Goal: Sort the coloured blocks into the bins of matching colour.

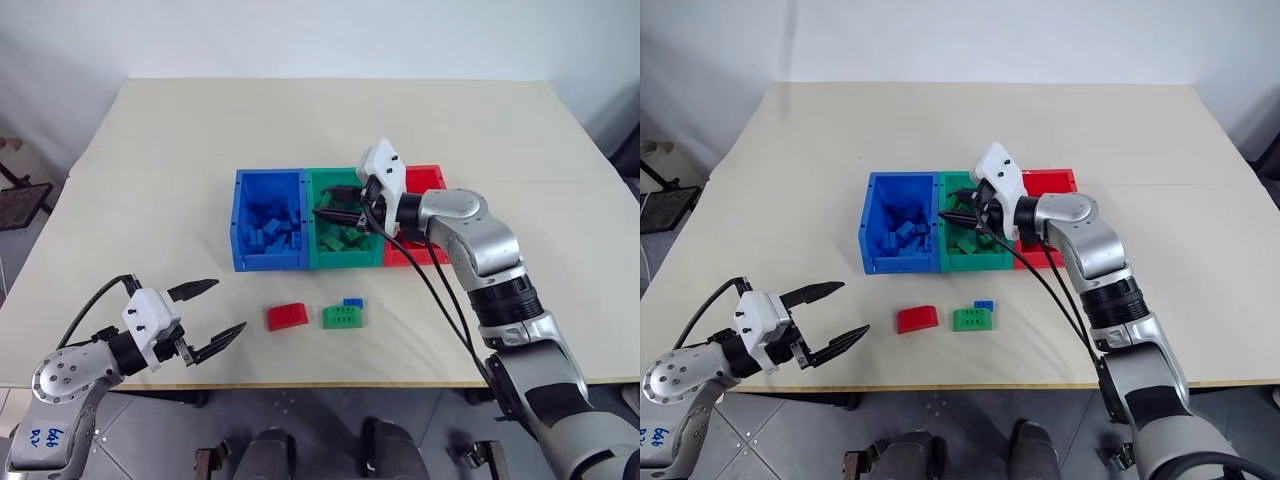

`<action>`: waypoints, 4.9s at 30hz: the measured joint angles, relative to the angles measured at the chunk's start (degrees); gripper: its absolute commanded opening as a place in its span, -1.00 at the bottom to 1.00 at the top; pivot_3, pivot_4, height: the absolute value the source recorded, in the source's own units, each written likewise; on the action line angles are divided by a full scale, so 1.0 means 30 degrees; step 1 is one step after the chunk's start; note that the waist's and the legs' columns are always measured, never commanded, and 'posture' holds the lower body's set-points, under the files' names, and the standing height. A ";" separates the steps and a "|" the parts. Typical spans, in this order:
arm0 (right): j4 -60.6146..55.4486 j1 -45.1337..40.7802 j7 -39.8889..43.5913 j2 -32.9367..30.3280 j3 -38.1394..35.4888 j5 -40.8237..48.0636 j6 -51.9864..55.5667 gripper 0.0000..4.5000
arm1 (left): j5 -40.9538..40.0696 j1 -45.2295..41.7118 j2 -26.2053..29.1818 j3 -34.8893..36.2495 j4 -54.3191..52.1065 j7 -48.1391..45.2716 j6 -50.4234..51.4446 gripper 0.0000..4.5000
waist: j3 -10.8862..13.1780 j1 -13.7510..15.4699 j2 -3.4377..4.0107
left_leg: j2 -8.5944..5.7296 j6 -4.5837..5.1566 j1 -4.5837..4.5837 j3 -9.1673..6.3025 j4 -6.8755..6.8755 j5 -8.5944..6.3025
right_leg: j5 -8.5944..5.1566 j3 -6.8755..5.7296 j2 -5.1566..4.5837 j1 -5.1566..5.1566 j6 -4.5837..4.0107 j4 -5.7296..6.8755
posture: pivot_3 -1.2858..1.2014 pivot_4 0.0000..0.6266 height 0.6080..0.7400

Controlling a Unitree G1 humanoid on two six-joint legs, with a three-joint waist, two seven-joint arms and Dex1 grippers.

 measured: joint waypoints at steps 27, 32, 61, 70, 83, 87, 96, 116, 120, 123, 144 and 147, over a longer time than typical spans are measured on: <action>-0.7324 1.5138 0.6229 -0.8747 -0.6798 0.2308 -0.4043 0.98 | 0.0103 -0.4794 0.0539 -0.3979 0.1197 -0.2999 -0.0076 1.00 | 0.0002 0.0225 0.0003 | 0.0068 -0.0008 0.0069 0.0148 -0.0010 -0.0019 | 0.0008 0.0069 0.0059 0.0025 -0.0025 -0.0038 | 0.03 -0.52 1.00; -0.7288 1.6458 0.6046 -0.8887 -0.7578 0.2233 -0.5272 0.98 | 0.0117 -0.6328 0.0561 -0.4782 0.2487 -0.4354 -0.0523 1.00 | 0.0002 0.0262 0.0003 | 0.0071 -0.0006 0.0116 0.0175 -0.0011 -0.0020 | 0.0010 0.0094 0.0061 0.0055 -0.0032 -0.0037 | 0.03 -0.52 1.00; -0.0494 0.7992 0.6710 -0.3116 0.1572 -0.1781 -0.7636 -0.82 | 0.0507 -0.3358 0.1350 -0.2739 0.1615 -0.3246 -0.0800 1.00 | 0.0001 0.0160 -0.0001 | 0.0101 -0.0023 0.0119 0.0146 -0.0006 -0.0037 | 0.0012 0.0084 0.0092 0.0043 -0.0042 -0.0026 | 0.03 -0.52 1.00; -0.0790 0.7844 0.6541 -0.3118 0.1504 -0.1923 -0.7089 -0.82 | 0.0507 -0.3029 0.0982 -0.2610 0.1393 -0.2395 -0.0726 1.00 | 0.0001 0.0181 -0.0001 | 0.0102 -0.0025 0.0119 0.0144 -0.0005 -0.0038 | 0.0012 0.0086 0.0091 0.0043 -0.0042 -0.0026 | 0.03 -0.52 1.00; -0.1049 0.0538 0.1697 0.1931 0.0545 -0.0239 -0.1413 -0.82 | -0.0169 0.0705 -0.0217 0.0678 0.0985 -0.0107 -0.0298 1.00 | 0.0008 -0.0288 0.0013 | 0.0141 -0.0068 0.0119 0.0128 -0.0019 -0.0059 | 0.0010 0.0078 0.0133 0.0008 -0.0071 0.0002 | 0.03 -0.52 1.00; 0.2473 -0.1159 -0.0143 0.3470 0.0808 -0.1921 -0.3431 -0.49 | -0.0159 0.0852 -0.0451 0.1151 0.1189 0.0389 -0.0356 1.00 | 0.0008 -0.0290 0.0013 | 0.0140 -0.0068 0.0119 0.0121 -0.0020 -0.0059 | 0.0009 0.0078 0.0133 0.0006 -0.0072 0.0013 | 0.03 -0.52 1.00; 0.2736 -0.0662 0.1062 0.3143 0.0490 -0.1517 -0.4386 0.80 | -0.0175 0.0198 -0.0427 0.1050 0.1341 0.0452 -0.0278 1.00 | 0.0011 -0.0330 0.0018 | 0.0142 -0.0071 0.0119 0.0125 -0.0034 -0.0062 | 0.0010 0.0066 0.0134 0.0003 -0.0071 0.0006 | 0.03 -0.52 1.00; -0.7706 1.6973 0.8257 -0.8172 -0.7451 0.3519 -0.7666 0.98 | 0.0145 -0.3350 0.3676 -0.1400 0.5926 -0.6184 -0.1036 1.00 | 0.0014 0.0045 0.0018 | 0.0158 -0.0037 0.0152 0.0232 -0.0031 -0.0082 | 0.0010 0.0093 0.0136 0.0032 -0.0073 -0.0044 | 0.03 -0.52 1.00; -0.9492 1.9268 0.7941 -0.8653 -0.8985 0.3906 -0.7547 0.98 | -0.0051 -0.5726 0.4239 -0.3472 0.4571 -0.7899 0.0080 1.00 | 0.0014 0.0505 0.0019 | 0.0148 -0.0028 0.0168 0.0243 -0.0001 -0.0087 | 0.0015 0.0109 0.0131 0.0061 -0.0078 -0.0046 | 0.03 -0.52 1.00; -1.0732 2.0227 0.7738 -0.8656 -0.9186 0.3995 -0.7653 0.98 | 0.0233 -0.8516 0.3534 -0.6181 0.2985 -0.7982 0.1792 1.00 | 0.0014 0.0814 0.0018 | 0.0141 -0.0026 0.0166 0.0246 0.0025 -0.0087 | 0.0020 0.0121 0.0132 0.0068 -0.0084 -0.0035 | 0.03 -0.52 1.00; -1.2707 2.1770 0.5752 -0.8714 -0.9508 0.3902 -0.6851 1.00 | 0.8182 -1.5949 -0.1398 -1.5561 0.5561 -0.7698 0.2961 0.49 | 0.0019 0.1098 0.0008 | 0.0137 0.0016 0.0108 0.0277 0.0130 -0.0095 | 0.0020 0.0134 0.0144 0.0070 -0.0084 -0.0069 | 0.03 -0.52 1.00; -1.2707 2.1789 0.5660 -0.8714 -0.9512 0.3896 -0.6845 1.00 | 0.8158 -1.5967 -0.1664 -1.5544 0.5709 -0.7831 0.3318 0.06 | 0.0018 0.1260 0.0008 | 0.0136 0.0039 0.0087 0.0274 0.0175 -0.0108 | 0.0020 0.0134 0.0145 0.0072 -0.0084 -0.0069 | 0.03 -0.52 1.00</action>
